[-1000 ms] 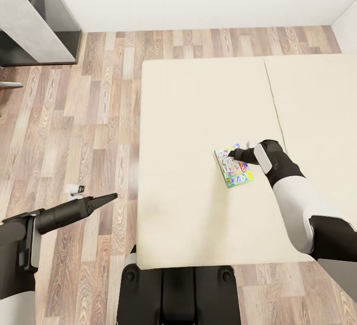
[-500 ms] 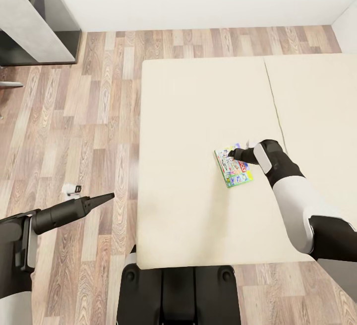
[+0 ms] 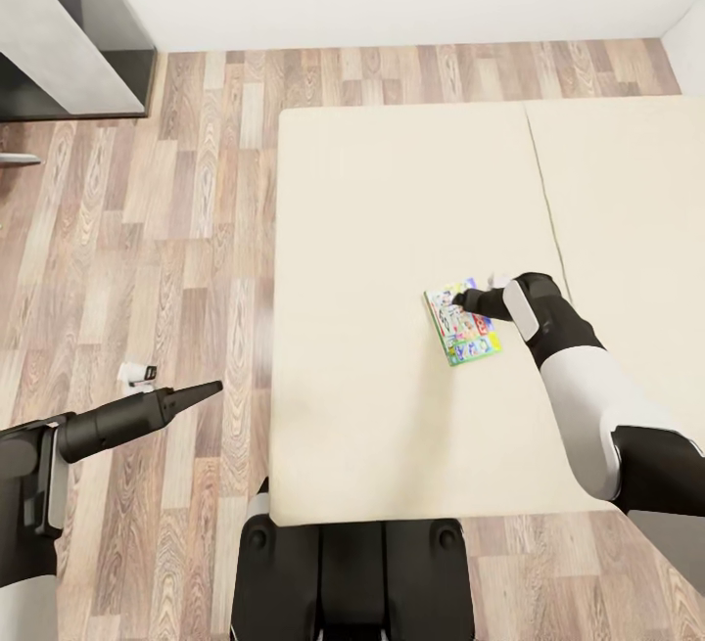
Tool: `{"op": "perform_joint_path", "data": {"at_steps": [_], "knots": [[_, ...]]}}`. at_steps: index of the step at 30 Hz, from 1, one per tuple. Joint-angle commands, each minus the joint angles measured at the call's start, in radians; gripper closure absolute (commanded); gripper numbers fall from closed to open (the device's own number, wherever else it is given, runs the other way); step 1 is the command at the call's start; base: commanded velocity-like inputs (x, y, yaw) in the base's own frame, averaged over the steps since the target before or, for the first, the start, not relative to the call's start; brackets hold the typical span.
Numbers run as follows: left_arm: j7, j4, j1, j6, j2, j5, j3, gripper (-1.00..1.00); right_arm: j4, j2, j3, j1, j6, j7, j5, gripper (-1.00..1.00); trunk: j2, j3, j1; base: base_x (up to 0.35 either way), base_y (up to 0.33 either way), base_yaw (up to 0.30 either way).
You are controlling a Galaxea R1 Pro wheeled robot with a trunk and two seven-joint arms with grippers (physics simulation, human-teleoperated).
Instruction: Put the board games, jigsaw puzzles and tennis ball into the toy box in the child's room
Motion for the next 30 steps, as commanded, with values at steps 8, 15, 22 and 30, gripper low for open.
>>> {"op": "perform_joint_path", "data": {"at_steps": [8,15,22,30], "knots": [[-0.008,-0.001,0.0,0.01,0.001,-0.008,0.001,-1.0,-0.004,-0.004,-0.001,0.0,0.004,-0.007,-0.011,-1.0,-0.002,-0.014,0.001,0.0,0.0,0.0],[-0.008,-0.001,0.0,0.01,0.001,-0.008,0.001,-1.0,-0.021,-0.004,0.0,0.0,0.004,-0.007,-0.011,-1.0,-0.002,-0.024,0.001,0.0,0.0,0.0],[-0.008,-0.001,0.0,0.009,0.001,-0.008,0.001,-1.0,-0.023,0.003,-0.001,0.0,0.004,-0.006,-0.011,-1.0,-0.002,-0.03,0.001,0.0,0.0,0.0],[-0.008,-0.001,0.0,0.009,0.001,-0.008,0.002,-1.0,-0.023,0.004,0.0,0.0,0.004,-0.006,-0.011,-1.0,-0.002,-0.036,0.001,0.0,0.0,0.0]]}}
